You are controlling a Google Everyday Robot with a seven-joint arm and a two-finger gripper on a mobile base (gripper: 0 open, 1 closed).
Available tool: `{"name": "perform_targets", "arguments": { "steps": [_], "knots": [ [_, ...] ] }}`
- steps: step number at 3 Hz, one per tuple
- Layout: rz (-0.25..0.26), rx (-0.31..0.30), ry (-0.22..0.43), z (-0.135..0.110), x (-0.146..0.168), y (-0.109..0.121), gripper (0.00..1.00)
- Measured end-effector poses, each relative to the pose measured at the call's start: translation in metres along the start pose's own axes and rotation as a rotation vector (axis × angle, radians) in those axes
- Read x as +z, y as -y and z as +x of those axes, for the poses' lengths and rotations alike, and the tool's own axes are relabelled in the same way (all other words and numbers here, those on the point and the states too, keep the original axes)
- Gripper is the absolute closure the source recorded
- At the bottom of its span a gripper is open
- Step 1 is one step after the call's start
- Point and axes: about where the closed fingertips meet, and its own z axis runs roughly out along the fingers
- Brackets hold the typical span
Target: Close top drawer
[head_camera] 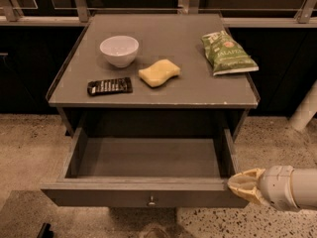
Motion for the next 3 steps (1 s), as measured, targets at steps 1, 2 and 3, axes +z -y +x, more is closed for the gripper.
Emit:
{"name": "perform_targets", "arguments": {
  "steps": [1, 2, 3],
  "knots": [
    [0.006, 0.005, 0.001, -0.001, 0.002, 0.006, 1.00],
    [0.012, -0.006, -0.023, -0.004, -0.016, -0.008, 1.00],
    [0.015, -0.011, -0.027, -0.006, -0.019, -0.010, 1.00]
  ]
}}
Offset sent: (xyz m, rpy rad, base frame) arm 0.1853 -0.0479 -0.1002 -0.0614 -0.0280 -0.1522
